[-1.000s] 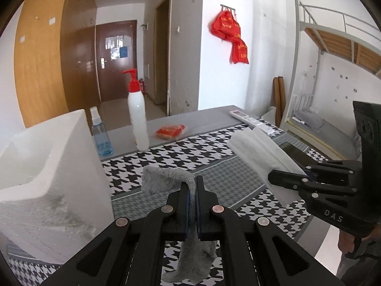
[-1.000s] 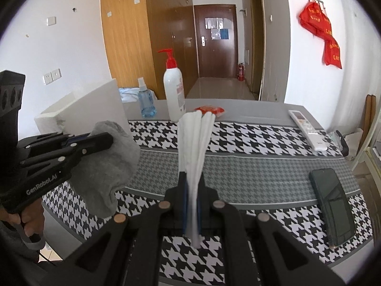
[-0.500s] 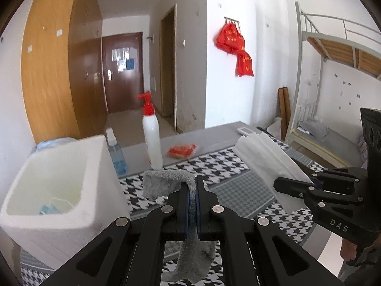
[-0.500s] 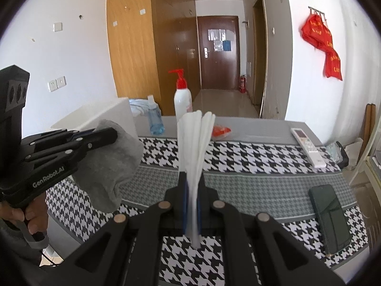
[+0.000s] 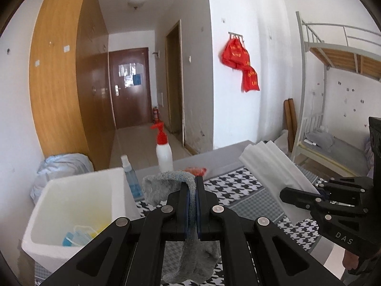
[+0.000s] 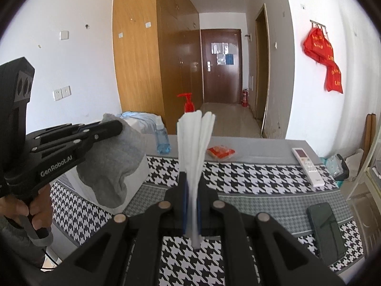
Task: Organize soft objects
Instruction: 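Lift and carry the grey sock and white tissues up toward the white foam box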
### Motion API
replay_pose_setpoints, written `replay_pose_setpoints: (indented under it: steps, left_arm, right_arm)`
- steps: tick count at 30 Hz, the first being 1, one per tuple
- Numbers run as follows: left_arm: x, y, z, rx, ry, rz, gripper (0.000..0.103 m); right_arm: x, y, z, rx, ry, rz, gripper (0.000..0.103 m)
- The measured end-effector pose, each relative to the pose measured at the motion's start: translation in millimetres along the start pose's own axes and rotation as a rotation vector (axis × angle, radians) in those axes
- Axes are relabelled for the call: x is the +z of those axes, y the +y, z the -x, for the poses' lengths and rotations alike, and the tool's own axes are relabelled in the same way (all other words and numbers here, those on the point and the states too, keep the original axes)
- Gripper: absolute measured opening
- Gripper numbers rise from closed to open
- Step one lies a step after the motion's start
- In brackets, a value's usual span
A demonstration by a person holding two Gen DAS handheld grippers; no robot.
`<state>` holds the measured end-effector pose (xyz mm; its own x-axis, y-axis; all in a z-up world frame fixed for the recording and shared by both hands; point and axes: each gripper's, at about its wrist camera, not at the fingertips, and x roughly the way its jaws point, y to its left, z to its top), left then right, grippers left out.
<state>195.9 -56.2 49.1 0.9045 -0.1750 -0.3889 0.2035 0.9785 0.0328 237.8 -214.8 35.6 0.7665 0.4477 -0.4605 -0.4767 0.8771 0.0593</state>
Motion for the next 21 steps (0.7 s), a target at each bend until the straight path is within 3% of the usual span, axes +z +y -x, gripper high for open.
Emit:
replay_pose_setpoints:
  steps: [10, 21]
  left_arm:
    - [24, 16, 19, 0.030, -0.085, 0.004, 0.004]
    - [39, 50, 39, 0.161, -0.148, 0.018, 0.004]
  right_arm:
    - [16, 13, 7, 0.020, -0.050, 0.023, 0.009]
    - [25, 32, 1, 0.068, -0.068, 0.054, 0.009]
